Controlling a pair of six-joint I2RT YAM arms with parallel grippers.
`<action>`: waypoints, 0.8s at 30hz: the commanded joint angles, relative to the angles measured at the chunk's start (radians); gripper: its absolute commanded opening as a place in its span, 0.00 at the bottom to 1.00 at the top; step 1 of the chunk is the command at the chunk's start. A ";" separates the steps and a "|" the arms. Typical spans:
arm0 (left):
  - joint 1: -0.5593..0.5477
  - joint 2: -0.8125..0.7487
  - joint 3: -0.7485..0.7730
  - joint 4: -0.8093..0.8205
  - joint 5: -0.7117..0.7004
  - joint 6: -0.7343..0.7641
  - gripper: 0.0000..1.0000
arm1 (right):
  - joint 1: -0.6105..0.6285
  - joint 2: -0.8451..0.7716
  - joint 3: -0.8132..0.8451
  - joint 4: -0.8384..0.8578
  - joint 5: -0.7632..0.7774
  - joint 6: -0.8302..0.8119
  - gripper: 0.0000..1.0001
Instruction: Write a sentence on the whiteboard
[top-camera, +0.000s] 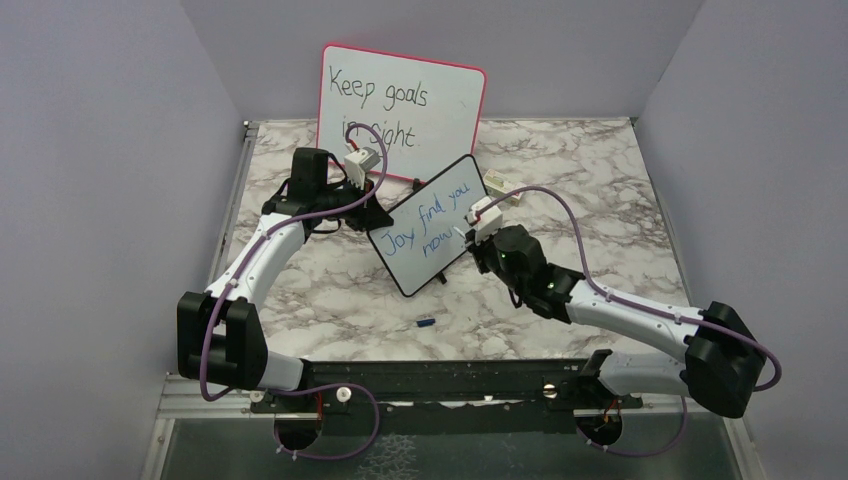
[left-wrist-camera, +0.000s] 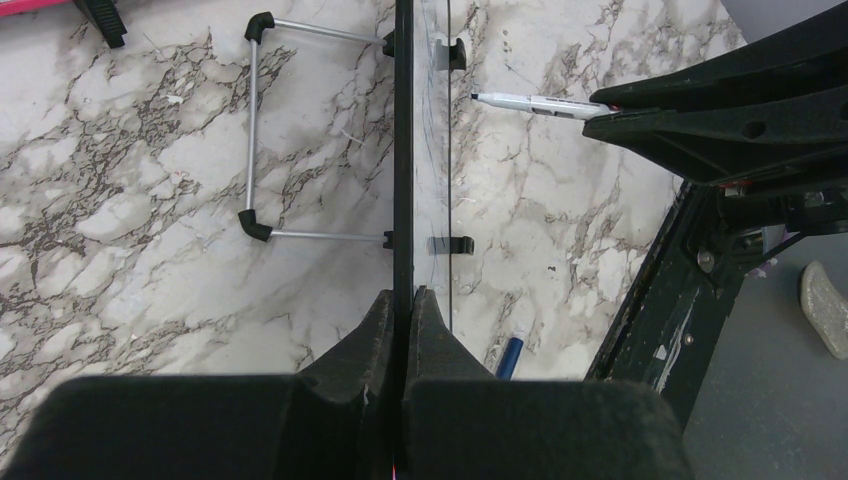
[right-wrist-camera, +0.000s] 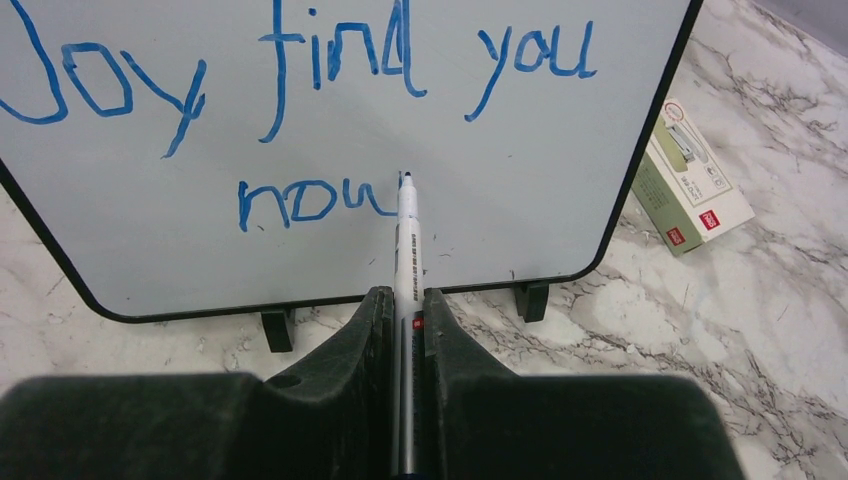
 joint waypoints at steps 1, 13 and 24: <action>-0.012 0.007 -0.009 -0.051 -0.063 0.061 0.00 | -0.013 -0.026 -0.036 -0.015 0.025 0.033 0.01; -0.012 0.011 -0.009 -0.051 -0.063 0.060 0.00 | -0.041 0.017 -0.052 0.045 -0.008 0.047 0.00; -0.012 0.017 -0.010 -0.051 -0.060 0.061 0.00 | -0.047 0.064 -0.023 0.091 -0.038 0.036 0.00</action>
